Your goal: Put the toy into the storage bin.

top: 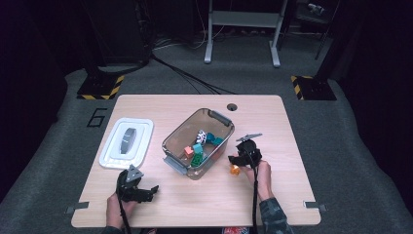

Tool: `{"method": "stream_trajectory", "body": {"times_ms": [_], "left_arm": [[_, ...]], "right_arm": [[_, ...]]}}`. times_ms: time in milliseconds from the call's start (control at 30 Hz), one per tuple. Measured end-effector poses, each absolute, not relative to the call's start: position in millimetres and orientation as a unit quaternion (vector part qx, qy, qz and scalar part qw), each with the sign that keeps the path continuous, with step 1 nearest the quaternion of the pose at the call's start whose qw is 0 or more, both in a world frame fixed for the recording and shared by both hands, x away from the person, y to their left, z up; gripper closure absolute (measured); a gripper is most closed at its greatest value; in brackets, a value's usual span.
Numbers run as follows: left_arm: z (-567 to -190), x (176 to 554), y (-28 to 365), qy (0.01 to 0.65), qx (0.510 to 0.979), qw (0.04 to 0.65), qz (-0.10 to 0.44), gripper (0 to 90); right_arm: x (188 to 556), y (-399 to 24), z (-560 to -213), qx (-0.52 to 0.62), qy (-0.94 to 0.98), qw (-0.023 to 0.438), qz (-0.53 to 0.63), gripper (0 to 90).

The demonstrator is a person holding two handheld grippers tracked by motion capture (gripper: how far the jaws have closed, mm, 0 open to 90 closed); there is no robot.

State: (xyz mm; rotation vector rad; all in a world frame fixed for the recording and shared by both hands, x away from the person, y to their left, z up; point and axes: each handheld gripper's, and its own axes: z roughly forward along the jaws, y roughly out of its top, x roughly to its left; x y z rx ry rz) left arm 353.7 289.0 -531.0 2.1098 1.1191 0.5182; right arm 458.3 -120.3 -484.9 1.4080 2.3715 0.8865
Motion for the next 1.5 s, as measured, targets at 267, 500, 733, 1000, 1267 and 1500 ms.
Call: {"method": "stream_trajectory", "body": {"times_ms": [267, 500, 733, 1000, 1267, 1500], "left_arm": [[-531, 354, 289, 0.430, 0.812, 0.342, 0.199, 3.9], [-531, 354, 289, 0.430, 0.812, 0.341, 0.199, 3.9], [-531, 354, 289, 0.430, 0.812, 0.341, 0.198, 3.9], [-531, 354, 289, 0.432, 0.811, 0.343, 0.197, 3.9], [-531, 354, 289, 0.430, 0.812, 0.342, 0.198, 3.9], [-531, 354, 289, 0.430, 0.812, 0.341, 0.199, 3.9]], "right_arm": [[459, -123, -488, 0.481, 0.820, 0.119, 0.287, 60.3], [462, -122, -485, 0.481, 0.820, 0.124, 0.286, 54.9], [469, -118, -484, 0.477, 0.826, 0.116, 0.277, 63.0], [470, -120, -486, 0.478, 0.827, 0.112, 0.273, 66.7], [466, -124, -481, 0.475, 0.824, 0.123, 0.283, 67.2], [461, -128, -470, 0.475, 0.817, 0.124, 0.303, 67.1]]}}
